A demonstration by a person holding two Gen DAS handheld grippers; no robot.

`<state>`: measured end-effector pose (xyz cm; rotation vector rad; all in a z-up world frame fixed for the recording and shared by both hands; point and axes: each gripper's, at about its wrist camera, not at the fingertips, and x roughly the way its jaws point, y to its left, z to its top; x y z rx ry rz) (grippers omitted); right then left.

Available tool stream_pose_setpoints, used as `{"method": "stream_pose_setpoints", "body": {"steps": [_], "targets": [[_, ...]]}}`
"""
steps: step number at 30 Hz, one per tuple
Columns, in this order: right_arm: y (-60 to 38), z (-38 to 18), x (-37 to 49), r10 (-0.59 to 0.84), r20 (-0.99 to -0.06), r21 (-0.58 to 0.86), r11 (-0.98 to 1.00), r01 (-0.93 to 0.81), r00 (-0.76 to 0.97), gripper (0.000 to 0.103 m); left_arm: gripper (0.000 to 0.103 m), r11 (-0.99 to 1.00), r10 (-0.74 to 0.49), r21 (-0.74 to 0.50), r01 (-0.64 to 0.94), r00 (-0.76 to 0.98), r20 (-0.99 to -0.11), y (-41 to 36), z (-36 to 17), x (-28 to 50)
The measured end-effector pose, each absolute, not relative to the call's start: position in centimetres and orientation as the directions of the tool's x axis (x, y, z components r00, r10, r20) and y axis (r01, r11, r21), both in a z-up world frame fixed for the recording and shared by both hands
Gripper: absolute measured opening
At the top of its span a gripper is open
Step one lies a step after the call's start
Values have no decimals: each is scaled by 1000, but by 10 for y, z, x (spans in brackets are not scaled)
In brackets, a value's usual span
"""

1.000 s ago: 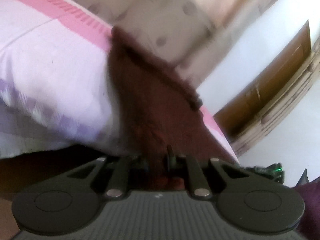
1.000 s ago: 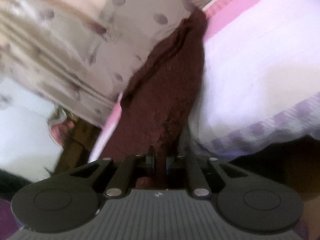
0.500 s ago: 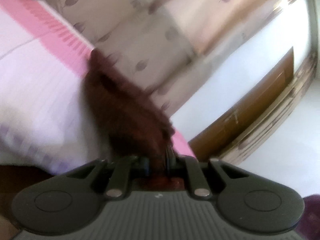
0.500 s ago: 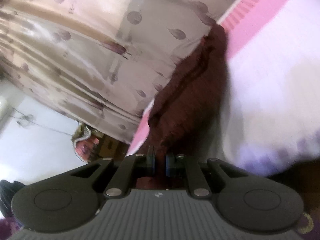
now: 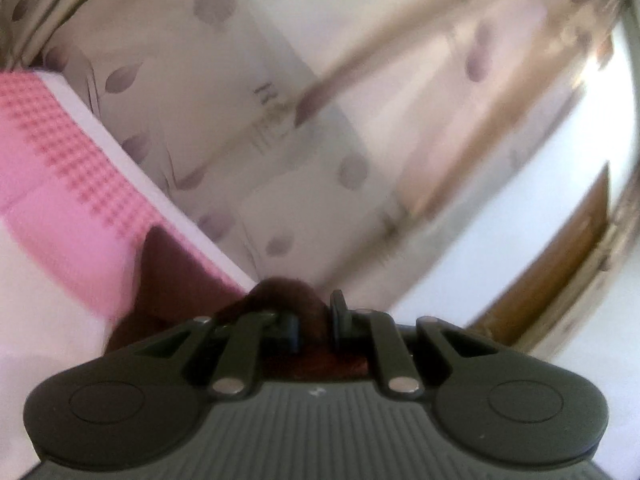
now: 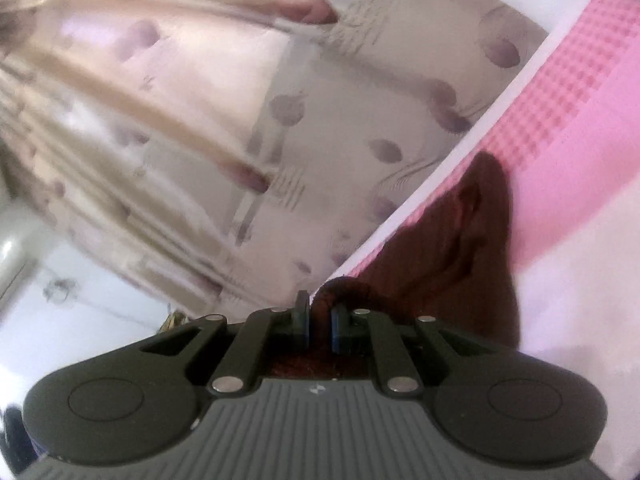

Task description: Fold small clothes

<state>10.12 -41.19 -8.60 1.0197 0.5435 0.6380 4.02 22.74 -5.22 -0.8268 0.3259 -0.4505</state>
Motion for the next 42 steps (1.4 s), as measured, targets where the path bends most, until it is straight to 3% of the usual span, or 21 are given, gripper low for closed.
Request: {"method": "stream_pose_setpoints", "body": {"steps": [10,13,14,15,16,17,18,20,22,30,38,40,41,42], "targets": [[-399,-135,253,641,-270,911,411,-24,719,16,13,656,-426,-747,106,869,-251,216,-92,195],[-399,-161,278,621,-300,918,395,41,725,17,21,660,-407,-749,55,864,-296,216,-112,219],[-400,-171,285,622,-291,928,369,57,727,20,36,683,-383,-730,26,863,-328,215,-114,223],[-402,-179,290,627,-278,939,335,70,728,29,56,698,-364,-716,12,867,-341,214,-115,226],[-404,-186,290,620,-258,951,299,80,741,39,65,704,-349,-710,20,880,-322,216,-115,224],[-408,-188,286,592,-235,958,276,80,771,61,80,706,-330,-708,33,899,-287,217,-114,220],[-412,-188,280,564,-215,961,269,68,797,77,92,709,-305,-704,35,916,-262,218,-112,216],[-418,-186,269,536,-185,959,280,33,824,80,102,733,-244,-680,21,941,-234,219,-104,208],[-418,-183,259,549,-189,950,313,9,815,80,102,760,-235,-649,39,947,-218,221,-97,204],[-372,-156,217,550,-387,710,690,-142,740,80,102,835,-295,-548,55,885,-360,221,-113,178],[-358,-160,267,524,-429,667,733,-132,736,79,98,848,-375,-525,75,784,-494,208,-146,176],[-350,-161,275,514,-464,637,760,-131,722,55,55,881,-344,-466,77,781,-522,201,-147,176],[-345,-161,278,506,-488,614,778,-133,711,20,32,896,-323,-440,59,766,-555,199,-149,178],[-342,-161,278,494,-504,593,794,-132,708,16,32,896,-314,-441,46,767,-559,200,-151,177]]}}
